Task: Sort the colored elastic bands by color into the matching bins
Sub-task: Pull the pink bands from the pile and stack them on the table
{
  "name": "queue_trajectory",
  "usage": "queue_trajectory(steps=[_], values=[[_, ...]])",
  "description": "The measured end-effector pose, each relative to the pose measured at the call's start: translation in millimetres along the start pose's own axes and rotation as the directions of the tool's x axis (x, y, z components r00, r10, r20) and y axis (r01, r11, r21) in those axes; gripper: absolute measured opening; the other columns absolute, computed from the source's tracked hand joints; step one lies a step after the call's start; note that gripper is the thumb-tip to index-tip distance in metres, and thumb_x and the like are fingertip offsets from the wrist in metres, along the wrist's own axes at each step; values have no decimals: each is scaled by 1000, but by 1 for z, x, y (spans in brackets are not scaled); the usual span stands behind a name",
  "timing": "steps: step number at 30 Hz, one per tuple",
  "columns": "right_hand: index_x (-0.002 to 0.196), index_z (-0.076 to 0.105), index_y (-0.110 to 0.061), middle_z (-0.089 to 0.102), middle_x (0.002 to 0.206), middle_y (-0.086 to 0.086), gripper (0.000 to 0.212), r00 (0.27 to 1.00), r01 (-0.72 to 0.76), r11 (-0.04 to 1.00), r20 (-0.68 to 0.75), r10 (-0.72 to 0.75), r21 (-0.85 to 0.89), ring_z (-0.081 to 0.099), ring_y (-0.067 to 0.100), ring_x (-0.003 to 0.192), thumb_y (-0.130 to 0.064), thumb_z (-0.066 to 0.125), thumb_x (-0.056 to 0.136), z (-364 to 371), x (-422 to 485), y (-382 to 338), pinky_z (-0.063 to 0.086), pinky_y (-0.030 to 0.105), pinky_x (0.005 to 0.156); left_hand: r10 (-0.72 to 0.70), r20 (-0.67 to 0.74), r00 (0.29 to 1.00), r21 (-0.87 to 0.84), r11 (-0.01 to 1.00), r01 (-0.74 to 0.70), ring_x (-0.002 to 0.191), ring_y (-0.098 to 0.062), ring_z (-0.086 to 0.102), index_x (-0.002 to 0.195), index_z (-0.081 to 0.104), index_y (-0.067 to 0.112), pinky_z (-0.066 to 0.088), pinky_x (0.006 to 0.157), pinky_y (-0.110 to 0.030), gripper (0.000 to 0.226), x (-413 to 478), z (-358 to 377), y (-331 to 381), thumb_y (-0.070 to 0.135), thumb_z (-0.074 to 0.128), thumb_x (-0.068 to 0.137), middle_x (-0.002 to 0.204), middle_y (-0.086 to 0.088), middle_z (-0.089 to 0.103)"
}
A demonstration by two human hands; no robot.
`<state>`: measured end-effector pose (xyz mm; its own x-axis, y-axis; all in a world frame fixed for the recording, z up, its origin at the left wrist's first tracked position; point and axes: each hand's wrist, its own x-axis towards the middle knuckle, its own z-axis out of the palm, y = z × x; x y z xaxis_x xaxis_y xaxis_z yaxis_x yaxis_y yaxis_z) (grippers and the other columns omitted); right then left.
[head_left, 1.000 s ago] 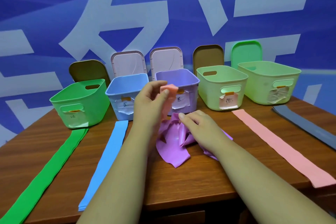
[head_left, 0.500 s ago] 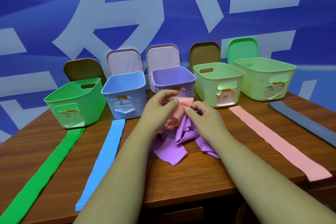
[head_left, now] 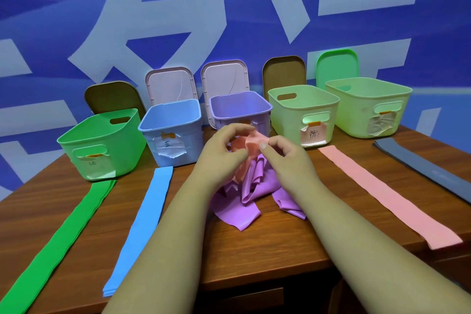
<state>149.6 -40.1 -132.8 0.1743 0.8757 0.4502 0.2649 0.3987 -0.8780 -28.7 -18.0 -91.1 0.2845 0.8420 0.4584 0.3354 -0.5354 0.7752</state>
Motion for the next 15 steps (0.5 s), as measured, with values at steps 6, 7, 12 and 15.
queue_trajectory(steps=[6, 7, 12, 15], values=[[92, 72, -18, 68, 87, -4, 16, 1000, -8, 1000, -28, 9, 20, 59, 5, 79, -28, 66, 103, 0, 2, 1, 45, 16, 71, 80, 32, 996, 28, 996, -81, 121, -1, 60, 114, 72, 45, 48, 100, -28, 40, -3, -4, 3, 14, 68, 90, 124, 22, 68], [91, 72, -18, 66, 84, -6, 17, 999, -10, 1000, -31, 10, 21, 57, 4, 76, -28, 66, 103, 0, 2, 0, 44, 16, 70, 77, 32, 997, 18, 997, -77, 120, -1, 60, 113, 73, 44, 48, 100, -29, 31, -3, -3, 3, 21, 71, 92, 123, 21, 68], [94, 76, -21, 71, 94, -6, 14, 1000, 15, 1000, -9, -15, 28, 62, 0, 84, -26, 66, 103, -1, 0, -3, 44, 11, 74, 162, -106, 981, 200, 970, -139, 108, -3, 61, 100, 79, 41, 51, 90, -30, 17, 4, 1, -5, 27, 75, 93, 103, 19, 68], [98, 75, -23, 73, 97, -8, 10, 1000, 10, 999, -4, -10, 51, 64, 2, 89, -27, 67, 103, -2, 0, -4, 46, 12, 78, 180, -146, 973, 271, 953, -136, 110, -7, 56, 100, 79, 41, 49, 93, -33, 18, 9, -3, -5, 25, 73, 95, 103, 19, 61]])
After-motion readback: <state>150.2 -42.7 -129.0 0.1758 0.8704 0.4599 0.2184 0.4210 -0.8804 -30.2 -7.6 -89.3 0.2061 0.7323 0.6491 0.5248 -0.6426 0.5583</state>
